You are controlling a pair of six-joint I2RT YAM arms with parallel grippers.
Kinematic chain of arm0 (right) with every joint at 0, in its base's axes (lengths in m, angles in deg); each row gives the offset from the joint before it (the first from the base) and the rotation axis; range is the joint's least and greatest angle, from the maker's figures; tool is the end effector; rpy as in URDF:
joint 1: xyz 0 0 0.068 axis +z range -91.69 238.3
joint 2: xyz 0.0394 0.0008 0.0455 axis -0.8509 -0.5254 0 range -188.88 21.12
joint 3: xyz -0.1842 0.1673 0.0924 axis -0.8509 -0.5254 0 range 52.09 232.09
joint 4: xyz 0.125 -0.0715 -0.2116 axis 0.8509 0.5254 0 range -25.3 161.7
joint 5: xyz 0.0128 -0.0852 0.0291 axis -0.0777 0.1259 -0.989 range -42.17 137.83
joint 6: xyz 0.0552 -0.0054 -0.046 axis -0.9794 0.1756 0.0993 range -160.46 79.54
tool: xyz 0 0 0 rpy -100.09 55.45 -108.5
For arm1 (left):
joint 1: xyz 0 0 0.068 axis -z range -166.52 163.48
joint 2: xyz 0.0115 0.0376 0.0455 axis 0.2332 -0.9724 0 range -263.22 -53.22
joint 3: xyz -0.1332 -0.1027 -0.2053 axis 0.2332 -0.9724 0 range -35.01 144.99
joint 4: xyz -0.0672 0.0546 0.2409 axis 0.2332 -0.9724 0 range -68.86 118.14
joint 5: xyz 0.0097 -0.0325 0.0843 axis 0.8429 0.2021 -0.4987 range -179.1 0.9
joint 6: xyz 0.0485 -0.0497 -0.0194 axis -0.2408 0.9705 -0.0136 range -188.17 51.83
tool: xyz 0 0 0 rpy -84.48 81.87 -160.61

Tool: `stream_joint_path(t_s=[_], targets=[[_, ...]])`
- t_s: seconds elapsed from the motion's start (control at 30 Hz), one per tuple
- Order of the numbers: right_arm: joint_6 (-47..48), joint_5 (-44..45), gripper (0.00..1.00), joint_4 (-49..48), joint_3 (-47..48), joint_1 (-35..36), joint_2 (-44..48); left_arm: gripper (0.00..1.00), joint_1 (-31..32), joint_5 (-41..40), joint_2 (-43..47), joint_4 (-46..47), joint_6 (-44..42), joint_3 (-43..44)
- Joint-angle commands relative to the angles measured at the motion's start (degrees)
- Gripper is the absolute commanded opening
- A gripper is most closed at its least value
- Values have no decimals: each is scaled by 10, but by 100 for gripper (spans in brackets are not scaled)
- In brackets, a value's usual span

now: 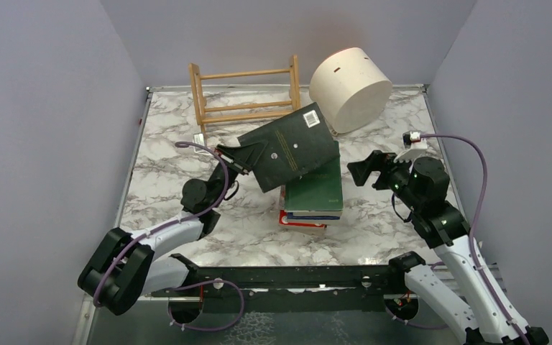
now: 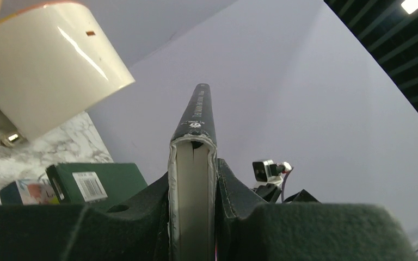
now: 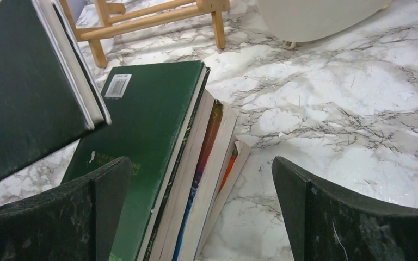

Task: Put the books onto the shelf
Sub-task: Adjust the book at the center of the board.

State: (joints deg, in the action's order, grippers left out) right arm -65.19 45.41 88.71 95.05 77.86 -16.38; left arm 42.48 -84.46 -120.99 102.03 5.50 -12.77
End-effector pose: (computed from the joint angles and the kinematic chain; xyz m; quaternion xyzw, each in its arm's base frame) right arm 0.1646 0.0611 0.3095 0.0243 0.8114 0.2359 0.5343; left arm 0.2170 -0.1258 0.2855 -0.1624 0.4867 -0.6830 0.5199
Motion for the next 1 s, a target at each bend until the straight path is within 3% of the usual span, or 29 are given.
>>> stream_joint_path(t_s=[0.0,0.4,0.7,0.97], targets=[[9,1,100,17,4,3,5,0,52,-85,22,67,-9,-15],[8,-34,100,21,-18,3,-3,0,110,-178,-48,114,-39,-42],[15,-44,100,11,-24,3,-22,0,113,-176,-141,194,0,-30],[14,-48,100,-9,-30,2,-45,0,121,-154,-149,199,10,-24]])
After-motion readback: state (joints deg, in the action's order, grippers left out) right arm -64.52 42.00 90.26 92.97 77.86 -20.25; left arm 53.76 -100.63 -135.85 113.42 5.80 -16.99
